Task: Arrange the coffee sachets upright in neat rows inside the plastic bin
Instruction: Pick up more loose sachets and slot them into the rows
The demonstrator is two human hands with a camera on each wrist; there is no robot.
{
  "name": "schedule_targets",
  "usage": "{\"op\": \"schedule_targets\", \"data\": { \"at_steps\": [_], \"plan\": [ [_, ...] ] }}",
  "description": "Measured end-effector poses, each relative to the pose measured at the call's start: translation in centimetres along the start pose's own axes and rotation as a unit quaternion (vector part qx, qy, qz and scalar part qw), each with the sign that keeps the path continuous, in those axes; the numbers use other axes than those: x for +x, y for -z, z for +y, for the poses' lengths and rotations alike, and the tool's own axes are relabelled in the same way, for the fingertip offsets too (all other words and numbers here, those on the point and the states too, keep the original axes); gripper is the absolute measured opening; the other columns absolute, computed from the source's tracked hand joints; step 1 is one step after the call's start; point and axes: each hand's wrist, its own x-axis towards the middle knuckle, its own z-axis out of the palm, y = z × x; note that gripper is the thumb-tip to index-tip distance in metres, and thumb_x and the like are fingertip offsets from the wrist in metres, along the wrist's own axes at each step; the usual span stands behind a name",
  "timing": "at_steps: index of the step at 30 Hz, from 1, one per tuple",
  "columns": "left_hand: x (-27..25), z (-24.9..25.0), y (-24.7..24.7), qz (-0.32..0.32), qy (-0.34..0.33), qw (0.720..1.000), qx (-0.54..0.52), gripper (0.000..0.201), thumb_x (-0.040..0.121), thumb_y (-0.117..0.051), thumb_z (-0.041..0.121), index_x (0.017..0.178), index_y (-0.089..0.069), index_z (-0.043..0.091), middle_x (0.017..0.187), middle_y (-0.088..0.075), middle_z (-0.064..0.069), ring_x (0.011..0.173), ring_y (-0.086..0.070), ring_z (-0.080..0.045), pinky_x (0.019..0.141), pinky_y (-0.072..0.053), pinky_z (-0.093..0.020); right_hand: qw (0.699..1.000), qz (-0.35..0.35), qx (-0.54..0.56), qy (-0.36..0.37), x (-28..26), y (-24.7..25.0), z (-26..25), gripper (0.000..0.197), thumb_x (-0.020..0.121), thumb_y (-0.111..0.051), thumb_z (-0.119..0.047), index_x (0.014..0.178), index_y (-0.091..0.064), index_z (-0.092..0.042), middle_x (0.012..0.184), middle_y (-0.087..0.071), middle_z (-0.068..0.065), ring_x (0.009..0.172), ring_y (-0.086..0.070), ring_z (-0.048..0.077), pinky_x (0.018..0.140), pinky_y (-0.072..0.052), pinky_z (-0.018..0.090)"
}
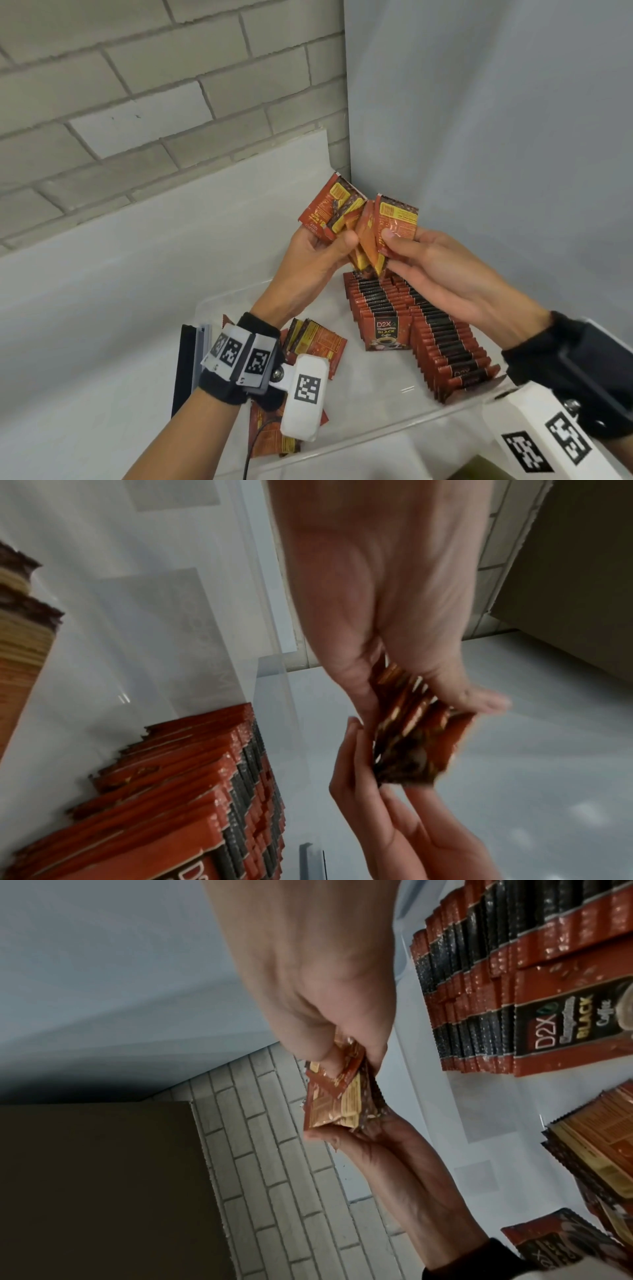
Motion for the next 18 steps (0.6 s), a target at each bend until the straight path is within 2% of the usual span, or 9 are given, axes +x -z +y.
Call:
{"op": "schedule_targets", "data": {
  "at_steps": [3,6,9,12,15,17,18],
  "plan": [
    [0.15,-0.09,-0.03,0.039,0.004,0.999,0.018,0.062,0.075,-0.065,0.051,0.121,-0.057,0.011,0.116,-0.068,-0.007,0.11,-0.064,-0.025,0.093,-0.052,-0.039,0.997,-0.042,-0.056,-0.011,-0.37,-0.12,0.1,0.033,0.094,-0.054,-0.012,0.127,-0.057,-0.008,0.12,-0.069,0.004,0.113,-0.064,0.012,0.097,-0.049,0.024],
    [0.15,-0.11,0.06,0.047,0.02,0.998,0.033,0.046,0.082,-0.055,0.038,0.121,-0.057,0.013,0.118,-0.067,-0.008,0.111,-0.064,-0.024,0.098,-0.05,-0.042,0.994,-0.043,-0.102,-0.004,-0.32,-0.17,0.09,0.035,0.093,-0.056,-0.012,0.127,-0.056,-0.011,0.117,-0.07,0.003,0.11,-0.065,0.012,0.096,-0.05,0.022],
    [0.07,0.08,0.12,0.052,0.031,0.997,0.037,0.044,0.081,-0.057,0.04,0.118,-0.059,0.015,0.118,-0.068,-0.007,0.111,-0.064,-0.023,0.1,-0.048,-0.043,0.992,-0.038,-0.124,0.011,-0.25,-0.18,-0.02,0.037,0.091,-0.058,-0.012,0.128,-0.055,-0.017,0.113,-0.071,0.003,0.106,-0.067,0.013,0.091,-0.053,0.022],
    [0.21,0.57,0.29,0.066,0.047,0.997,0.007,0.032,0.088,-0.052,0.037,0.11,-0.062,0.016,0.106,-0.071,-0.004,0.105,-0.065,-0.021,0.101,-0.047,-0.042,0.992,-0.042,-0.115,0.014,-0.29,-0.09,-0.25,0.039,0.09,-0.059,-0.013,0.128,-0.055,-0.016,0.113,-0.072,0.004,0.104,-0.068,0.014,0.083,-0.055,0.018],
    [0.37,0.62,0.45,0.071,0.048,0.996,-0.028,0.02,0.098,-0.044,0.018,0.104,-0.062,0.013,0.094,-0.072,0.001,0.094,-0.067,-0.014,0.091,-0.052,-0.038,0.991,-0.05,-0.12,0.016,-0.35,0.09,-0.62,0.04,0.088,-0.059,-0.014,0.128,-0.055,-0.016,0.113,-0.072,0.003,0.106,-0.068,0.015,0.088,-0.054,0.021],
    [0.34,0.44,0.46,0.075,0.032,0.996,-0.026,0.016,0.094,-0.049,0.017,0.103,-0.062,0.013,0.095,-0.073,0.004,0.094,-0.067,-0.013,0.083,-0.056,-0.033,0.989,-0.051,-0.135,0.014,-0.38,0.08,-0.66,0.039,0.089,-0.059,-0.013,0.128,-0.055,-0.017,0.113,-0.071,0.002,0.106,-0.068,0.015,0.091,-0.054,0.024],
    [0.27,0.41,0.39,0.075,0.023,0.997,-0.027,0.018,0.089,-0.053,0.02,0.103,-0.062,0.014,0.096,-0.073,0.004,0.096,-0.068,-0.014,0.082,-0.056,-0.033,0.988,-0.053,-0.143,0.012,-0.41,0.08,-0.56,0.038,0.09,-0.059,-0.013,0.127,-0.055,-0.017,0.113,-0.071,0.002,0.105,-0.068,0.015,0.093,-0.053,0.026]
  ]
}}
